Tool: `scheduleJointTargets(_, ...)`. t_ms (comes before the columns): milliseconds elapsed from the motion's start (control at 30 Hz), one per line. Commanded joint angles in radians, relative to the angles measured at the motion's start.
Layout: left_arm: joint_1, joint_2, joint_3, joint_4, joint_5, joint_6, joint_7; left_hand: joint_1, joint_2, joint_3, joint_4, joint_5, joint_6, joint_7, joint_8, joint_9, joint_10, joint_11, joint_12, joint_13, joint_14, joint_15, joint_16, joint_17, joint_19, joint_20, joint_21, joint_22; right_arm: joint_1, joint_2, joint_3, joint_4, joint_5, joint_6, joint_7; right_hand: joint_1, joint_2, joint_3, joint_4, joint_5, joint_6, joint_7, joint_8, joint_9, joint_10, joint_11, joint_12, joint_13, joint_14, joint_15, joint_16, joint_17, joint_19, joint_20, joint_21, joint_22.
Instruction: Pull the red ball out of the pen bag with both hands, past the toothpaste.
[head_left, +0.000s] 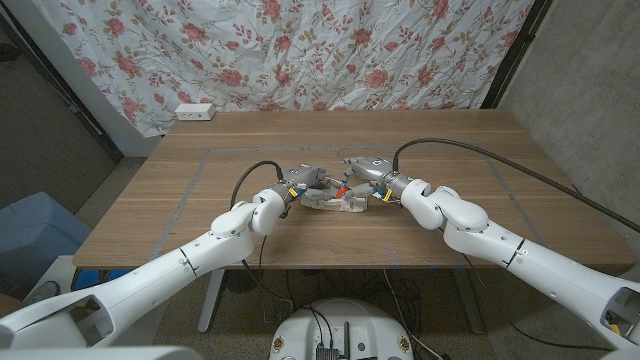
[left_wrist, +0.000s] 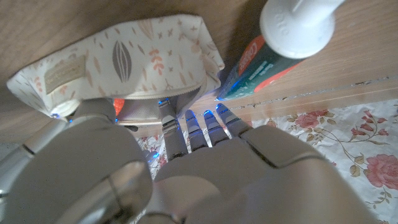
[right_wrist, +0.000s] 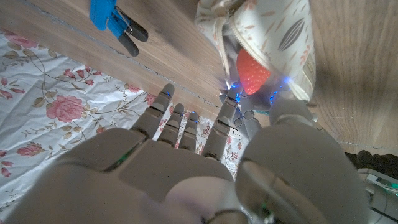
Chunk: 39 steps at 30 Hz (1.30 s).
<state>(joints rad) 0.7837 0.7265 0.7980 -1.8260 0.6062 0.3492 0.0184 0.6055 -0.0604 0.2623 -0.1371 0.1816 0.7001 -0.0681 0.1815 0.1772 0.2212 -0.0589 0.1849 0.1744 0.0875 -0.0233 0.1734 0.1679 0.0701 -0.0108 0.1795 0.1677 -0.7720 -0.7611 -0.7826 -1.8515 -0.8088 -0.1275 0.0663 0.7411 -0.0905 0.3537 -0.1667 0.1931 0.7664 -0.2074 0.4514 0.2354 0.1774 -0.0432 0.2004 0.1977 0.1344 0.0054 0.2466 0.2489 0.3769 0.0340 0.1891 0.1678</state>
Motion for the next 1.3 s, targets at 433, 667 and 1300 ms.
scheduleJointTargets(433,-0.001,0.003,0.001,0.004,-0.002,-0.001,-0.003,-0.002,0.005,0.007,-0.007,-0.002,0.001,-0.002,0.001,-0.001,-0.001,0.003,0.006,0.002,0.005,0.004,0.006,0.002,0.005,0.005,0.007,0.001,0.023,0.023,-0.01,0.032,0.013,-0.005,0.025,0.007,0.015,0.002,0.004,0.004,0.0,0.006,0.009,0.008,0.006,0.005,0.005,0.004,0.004,0.004,0.005,0.005,0.01,-0.004,0.003,0.0)
scheduleJointTargets(667,-0.009,0.0,0.003,0.013,-0.003,-0.004,-0.007,-0.002,0.006,0.009,-0.009,-0.002,-0.001,-0.003,0.0,-0.001,-0.001,0.003,0.006,0.002,0.006,0.004,0.006,0.002,0.005,0.005,0.007,0.001,0.033,0.029,-0.016,0.041,0.019,-0.014,0.037,0.005,0.015,0.001,0.006,0.003,-0.001,0.009,0.011,0.009,0.005,0.006,0.004,0.004,0.0,0.007,0.004,0.007,0.008,-0.003,0.002,0.0)
scheduleJointTargets(1300,-0.018,-0.006,0.009,0.025,-0.007,-0.007,-0.01,-0.001,0.008,0.01,-0.011,-0.002,-0.001,-0.006,0.001,-0.001,0.002,0.005,0.007,0.002,0.008,0.006,0.006,0.002,0.005,0.006,0.007,0.001,0.056,0.049,-0.035,0.051,0.045,-0.065,0.084,-0.007,0.011,-0.006,0.013,0.001,-0.004,0.016,0.015,0.011,0.004,0.009,0.002,0.004,-0.003,0.014,0.004,0.01,0.003,0.001,-0.001,0.0)
